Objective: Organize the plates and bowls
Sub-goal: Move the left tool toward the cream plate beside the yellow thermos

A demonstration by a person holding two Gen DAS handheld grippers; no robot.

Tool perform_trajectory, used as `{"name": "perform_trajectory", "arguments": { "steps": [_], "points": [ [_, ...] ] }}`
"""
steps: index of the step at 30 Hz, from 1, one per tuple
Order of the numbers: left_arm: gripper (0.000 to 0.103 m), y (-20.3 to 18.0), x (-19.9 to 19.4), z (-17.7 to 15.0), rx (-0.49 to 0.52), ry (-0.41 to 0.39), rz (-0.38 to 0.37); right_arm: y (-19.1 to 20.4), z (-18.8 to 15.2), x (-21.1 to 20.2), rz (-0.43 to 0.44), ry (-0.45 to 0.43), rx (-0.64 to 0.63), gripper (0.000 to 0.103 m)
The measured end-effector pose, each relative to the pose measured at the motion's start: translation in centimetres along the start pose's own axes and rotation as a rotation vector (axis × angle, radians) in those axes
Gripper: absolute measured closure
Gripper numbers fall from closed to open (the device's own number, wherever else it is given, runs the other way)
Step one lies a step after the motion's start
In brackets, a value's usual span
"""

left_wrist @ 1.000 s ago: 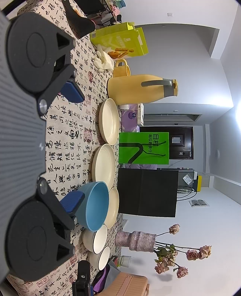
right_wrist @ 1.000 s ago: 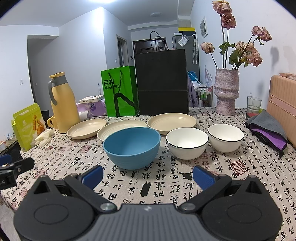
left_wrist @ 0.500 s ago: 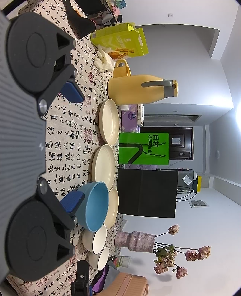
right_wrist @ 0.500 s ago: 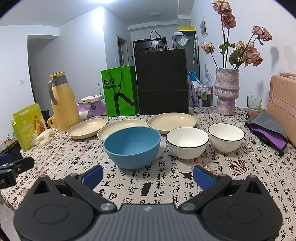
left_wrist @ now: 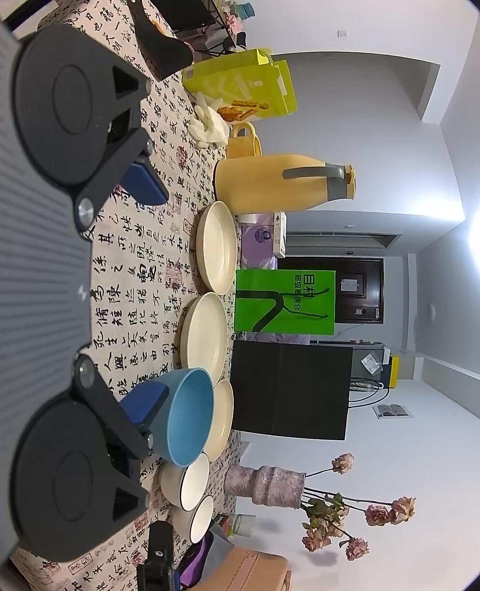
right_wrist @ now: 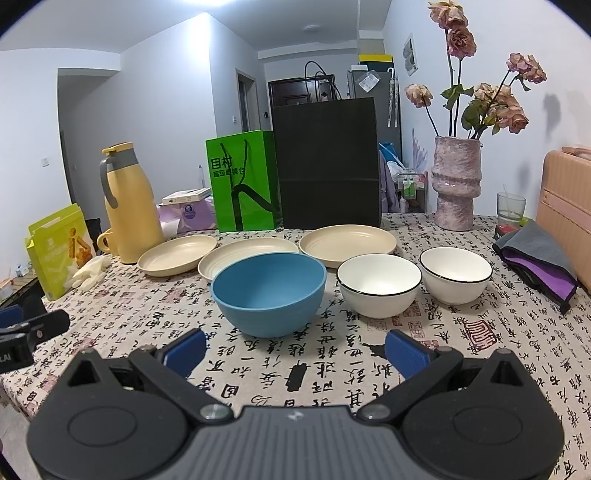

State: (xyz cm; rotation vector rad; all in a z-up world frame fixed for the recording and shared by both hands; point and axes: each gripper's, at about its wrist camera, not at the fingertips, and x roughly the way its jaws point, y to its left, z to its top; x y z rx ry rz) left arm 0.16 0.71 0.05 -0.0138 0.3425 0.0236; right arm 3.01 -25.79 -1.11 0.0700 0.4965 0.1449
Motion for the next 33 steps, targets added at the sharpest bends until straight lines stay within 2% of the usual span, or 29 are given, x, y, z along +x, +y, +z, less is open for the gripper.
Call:
{"name": "perform_trajectory", "arguments": {
  "steps": [14,33],
  "points": [
    [0.0,1.6,1.5,0.9,-0.037,-0.009,0.028,1.4,1.5,1.8,0.037,-0.009,-0.016,0.0],
    [0.0,6.2,5.5,3.6,-0.155,0.011,0.109,5.1,6.4,7.1,0.105,-0.033,-0.048,0.0]
  ]
}}
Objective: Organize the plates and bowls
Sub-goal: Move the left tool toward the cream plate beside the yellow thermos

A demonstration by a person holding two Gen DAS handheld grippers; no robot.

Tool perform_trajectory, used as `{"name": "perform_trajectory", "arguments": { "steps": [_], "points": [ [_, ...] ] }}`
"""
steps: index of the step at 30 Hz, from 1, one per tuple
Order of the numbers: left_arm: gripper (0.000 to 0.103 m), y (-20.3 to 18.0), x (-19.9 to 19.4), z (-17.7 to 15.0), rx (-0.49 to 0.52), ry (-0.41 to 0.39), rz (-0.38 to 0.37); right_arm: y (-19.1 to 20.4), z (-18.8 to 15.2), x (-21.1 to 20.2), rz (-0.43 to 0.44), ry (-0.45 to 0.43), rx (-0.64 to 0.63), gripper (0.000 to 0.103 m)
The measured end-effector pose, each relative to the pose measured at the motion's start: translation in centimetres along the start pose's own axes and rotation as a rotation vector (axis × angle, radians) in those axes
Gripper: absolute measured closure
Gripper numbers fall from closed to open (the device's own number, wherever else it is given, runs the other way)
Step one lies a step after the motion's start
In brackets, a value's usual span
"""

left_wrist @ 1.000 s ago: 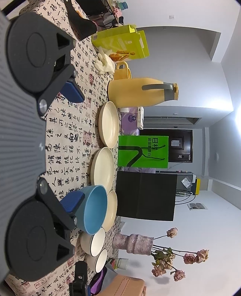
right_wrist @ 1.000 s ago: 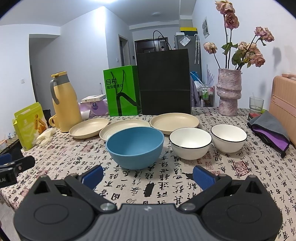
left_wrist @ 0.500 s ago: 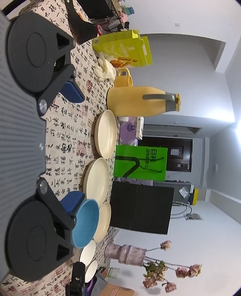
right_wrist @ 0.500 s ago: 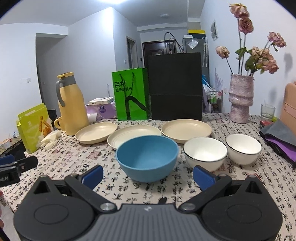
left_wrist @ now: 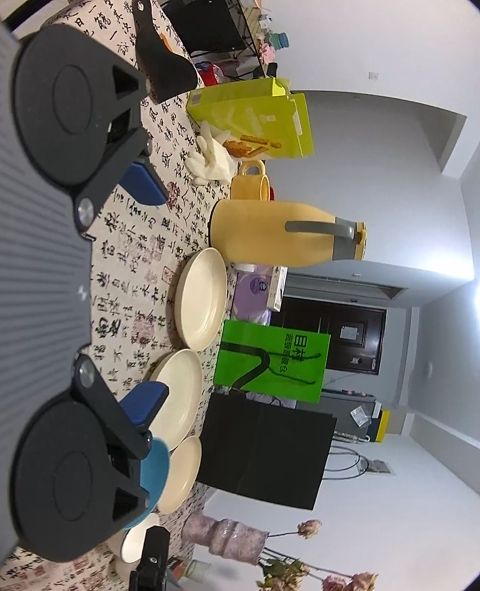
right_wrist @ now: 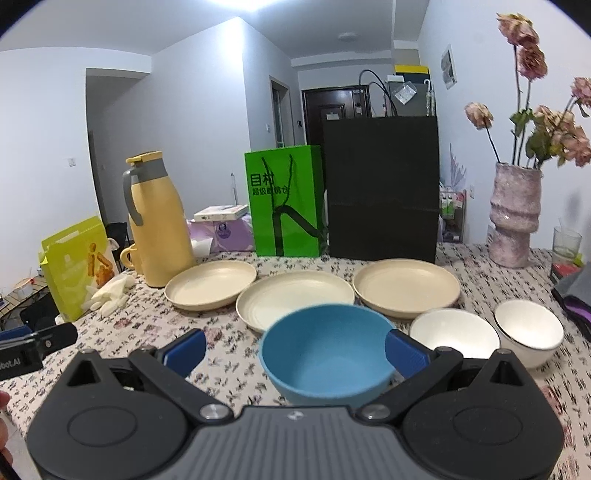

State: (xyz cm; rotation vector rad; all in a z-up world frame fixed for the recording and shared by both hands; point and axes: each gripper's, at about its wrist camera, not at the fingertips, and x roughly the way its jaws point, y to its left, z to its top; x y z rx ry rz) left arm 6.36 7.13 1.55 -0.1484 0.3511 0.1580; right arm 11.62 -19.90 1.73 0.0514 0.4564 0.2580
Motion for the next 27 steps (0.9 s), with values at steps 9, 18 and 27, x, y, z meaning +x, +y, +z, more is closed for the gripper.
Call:
{"name": "perform_trajectory", "arguments": {
  "steps": [9,18,27],
  "points": [
    [0.0,1.4,2.1,2.0,-0.047,0.002,0.032,2.0,2.3,2.7,0.045,-0.01,-0.022,0.0],
    [0.0,2.6,4.3,3.5,-0.075,0.003,0.091,3.3,4.1,6.2,0.078,-0.015,-0.027,0.0],
    [0.0,4.2,6.9,5.6,-0.139,0.002,0.154,4.5,5.6,9.5,0.094,-0.005,-0.023,0.0]
  ]
}}
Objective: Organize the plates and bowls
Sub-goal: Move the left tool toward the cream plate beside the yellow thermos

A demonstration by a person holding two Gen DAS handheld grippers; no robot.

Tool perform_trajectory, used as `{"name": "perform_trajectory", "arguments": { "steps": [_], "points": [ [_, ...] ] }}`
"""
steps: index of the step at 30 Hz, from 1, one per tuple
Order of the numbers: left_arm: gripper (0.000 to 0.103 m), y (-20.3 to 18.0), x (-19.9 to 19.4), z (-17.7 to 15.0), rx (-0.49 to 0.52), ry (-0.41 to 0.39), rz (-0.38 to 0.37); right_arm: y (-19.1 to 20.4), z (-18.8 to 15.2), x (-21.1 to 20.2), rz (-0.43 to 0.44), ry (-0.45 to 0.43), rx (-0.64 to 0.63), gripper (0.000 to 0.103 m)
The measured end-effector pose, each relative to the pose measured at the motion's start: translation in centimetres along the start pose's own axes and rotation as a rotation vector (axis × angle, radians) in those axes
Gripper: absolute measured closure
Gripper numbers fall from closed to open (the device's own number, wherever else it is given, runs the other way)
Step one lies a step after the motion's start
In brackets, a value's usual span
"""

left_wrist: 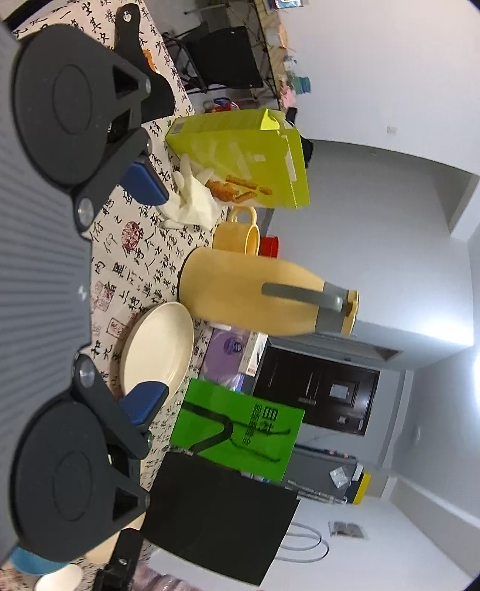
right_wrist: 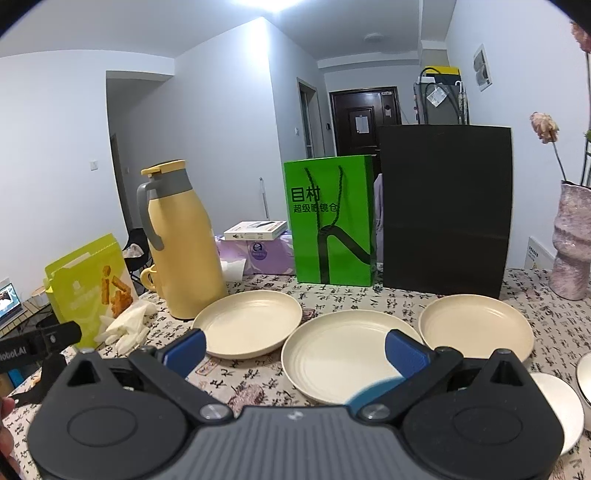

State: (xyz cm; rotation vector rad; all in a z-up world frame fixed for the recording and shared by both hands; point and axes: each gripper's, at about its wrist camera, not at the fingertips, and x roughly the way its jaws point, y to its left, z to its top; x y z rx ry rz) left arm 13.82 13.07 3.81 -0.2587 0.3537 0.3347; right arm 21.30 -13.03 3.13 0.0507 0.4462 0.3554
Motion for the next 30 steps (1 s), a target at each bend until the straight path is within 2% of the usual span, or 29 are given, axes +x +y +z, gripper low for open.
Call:
{"name": "perform_trajectory", "arguments": {
  "steps": [13,22,26,30],
  "points": [
    [0.0,0.3,4.0,2.0,-0.037,0.001,0.045,1.7,2.1,4.9,0.004,0.011,-0.034,0.0],
    [0.0,1.0,6.9,2.6,-0.068,0.05,0.075,2.9,2.9,7.5,-0.001,0.034,-0.053,0.0],
    [0.0,1.5,8.1,2.7,-0.076,0.077,0.082,2.8,4.0,8.6,0.012,0.056,0.005,0.0],
    [0.0,1.9,9.3,2.8,-0.081,0.11,0.093,3.1,5.0,10.2,-0.004,0.077,0.009,0.0]
  ]
}}
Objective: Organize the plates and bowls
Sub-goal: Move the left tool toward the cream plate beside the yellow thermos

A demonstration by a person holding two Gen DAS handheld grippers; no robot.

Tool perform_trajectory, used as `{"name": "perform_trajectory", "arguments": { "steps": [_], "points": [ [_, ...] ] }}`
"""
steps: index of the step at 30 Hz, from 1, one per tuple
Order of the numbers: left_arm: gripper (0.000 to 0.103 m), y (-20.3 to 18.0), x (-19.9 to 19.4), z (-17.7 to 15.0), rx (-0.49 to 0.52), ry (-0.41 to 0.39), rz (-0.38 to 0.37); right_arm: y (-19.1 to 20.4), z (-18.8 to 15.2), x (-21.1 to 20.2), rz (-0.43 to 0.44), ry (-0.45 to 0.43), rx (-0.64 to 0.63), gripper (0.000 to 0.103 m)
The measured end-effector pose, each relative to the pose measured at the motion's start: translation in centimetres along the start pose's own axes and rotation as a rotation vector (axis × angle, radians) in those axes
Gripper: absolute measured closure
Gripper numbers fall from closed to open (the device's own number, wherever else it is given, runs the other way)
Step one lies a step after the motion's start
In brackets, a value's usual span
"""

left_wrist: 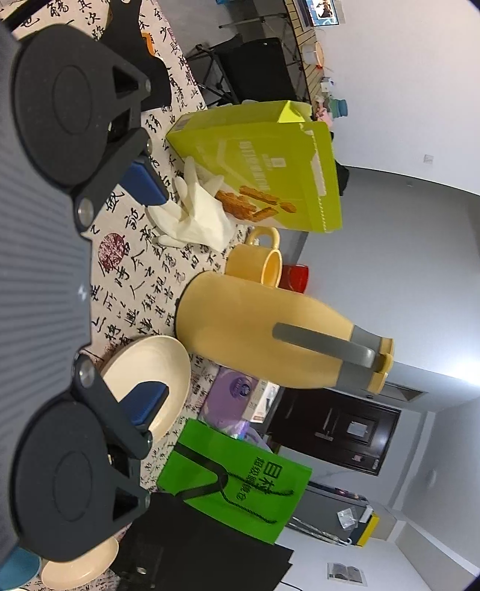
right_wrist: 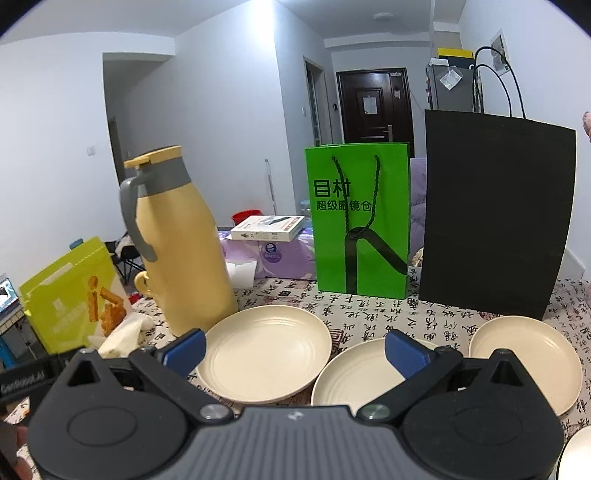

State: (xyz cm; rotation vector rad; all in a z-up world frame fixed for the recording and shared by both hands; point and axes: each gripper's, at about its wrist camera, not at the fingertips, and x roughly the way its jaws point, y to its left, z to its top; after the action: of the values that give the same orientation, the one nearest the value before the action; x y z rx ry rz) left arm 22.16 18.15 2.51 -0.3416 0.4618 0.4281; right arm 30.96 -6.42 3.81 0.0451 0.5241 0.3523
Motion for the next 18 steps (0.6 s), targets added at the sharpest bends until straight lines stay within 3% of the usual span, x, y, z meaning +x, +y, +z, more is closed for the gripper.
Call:
{"name": "perform_trajectory", "arguments": {
  "steps": [18],
  "points": [
    [0.0,-1.9,7.6,2.7,-0.092,0.124,0.067,0.0,2.5,10.2,-0.057,0.147,0.039,0.002]
  ]
}}
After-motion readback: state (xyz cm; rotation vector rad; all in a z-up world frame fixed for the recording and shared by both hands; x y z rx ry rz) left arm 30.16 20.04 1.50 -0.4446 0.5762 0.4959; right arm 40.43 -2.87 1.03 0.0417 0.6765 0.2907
